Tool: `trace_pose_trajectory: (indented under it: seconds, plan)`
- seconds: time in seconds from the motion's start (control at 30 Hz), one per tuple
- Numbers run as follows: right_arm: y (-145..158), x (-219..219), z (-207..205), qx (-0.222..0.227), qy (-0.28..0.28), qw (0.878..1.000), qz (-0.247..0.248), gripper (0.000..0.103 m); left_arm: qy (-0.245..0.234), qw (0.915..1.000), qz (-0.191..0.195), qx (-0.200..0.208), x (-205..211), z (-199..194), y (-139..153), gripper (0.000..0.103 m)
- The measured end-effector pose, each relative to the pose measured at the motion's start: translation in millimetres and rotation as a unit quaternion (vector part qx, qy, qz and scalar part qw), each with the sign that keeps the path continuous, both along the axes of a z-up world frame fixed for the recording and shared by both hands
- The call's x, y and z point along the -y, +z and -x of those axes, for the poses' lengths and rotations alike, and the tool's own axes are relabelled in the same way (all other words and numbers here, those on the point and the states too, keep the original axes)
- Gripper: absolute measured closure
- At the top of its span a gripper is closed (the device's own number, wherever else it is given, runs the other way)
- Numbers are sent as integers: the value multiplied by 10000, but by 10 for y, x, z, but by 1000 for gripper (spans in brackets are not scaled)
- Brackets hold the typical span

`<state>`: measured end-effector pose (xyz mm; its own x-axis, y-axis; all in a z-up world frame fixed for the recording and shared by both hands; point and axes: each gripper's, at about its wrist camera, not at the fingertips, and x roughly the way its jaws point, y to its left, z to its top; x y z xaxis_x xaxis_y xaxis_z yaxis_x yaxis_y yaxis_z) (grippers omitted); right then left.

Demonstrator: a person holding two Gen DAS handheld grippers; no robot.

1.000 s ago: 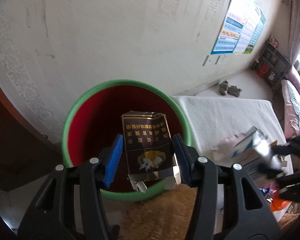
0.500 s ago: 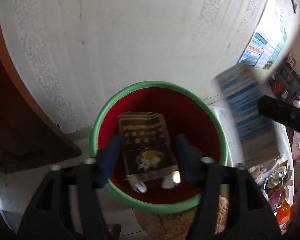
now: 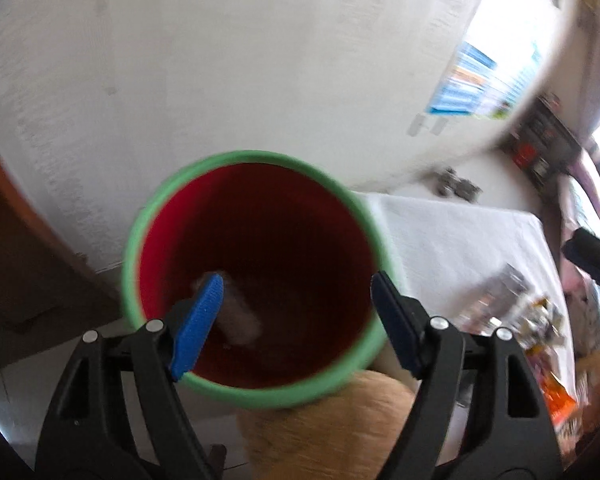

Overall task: Collect trash
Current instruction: 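Grasp the pink-white wrapper with the left tool and drop it into the bin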

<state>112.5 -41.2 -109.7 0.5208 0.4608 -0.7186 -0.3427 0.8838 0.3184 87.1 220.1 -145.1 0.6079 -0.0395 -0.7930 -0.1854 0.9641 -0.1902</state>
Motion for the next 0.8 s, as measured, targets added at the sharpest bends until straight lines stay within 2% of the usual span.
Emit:
trace_pose_trajectory:
  seconds: [0.1, 0.2, 0.3, 0.4, 0.5, 0.63, 0.7, 0.77, 0.8]
  plan:
    - [-58, 292, 147, 39, -202, 9995, 251, 37, -659, 9978, -5, -3, 423, -28, 25, 29]
    - [-158, 527, 262, 74, -341, 9988, 356, 37, -1621, 9862, 101, -319, 959, -155, -113, 29]
    - [-294, 704, 338, 39, -477, 9984, 308, 37, -2150, 9735, -349, -693, 1394, -291, -322, 28]
    - [-402, 921, 379, -66, -598, 9981, 97, 37, -2454, 9617, -626, -1051, 1676, -409, -544, 27]
    - [-455, 1039, 380, -155, -662, 9977, -33, 37, -2544, 9533, -909, -1349, 1830, -455, -750, 27]
    - [-479, 1143, 354, -294, -760, 9962, -315, 37, -2569, 9500, -1014, -1455, 1964, -500, -893, 27]
    - [-456, 1169, 362, -323, -804, 9952, -452, 37, -2503, 9540, -933, -1359, 1977, -512, -885, 32]
    - [-429, 1164, 378, -306, -812, 9950, -489, 37, -2478, 9567, -845, -1271, 1992, -499, -854, 50]
    - [-416, 1164, 393, -291, -807, 9951, -492, 37, -2465, 9581, -794, -1226, 1981, -478, -827, 53]
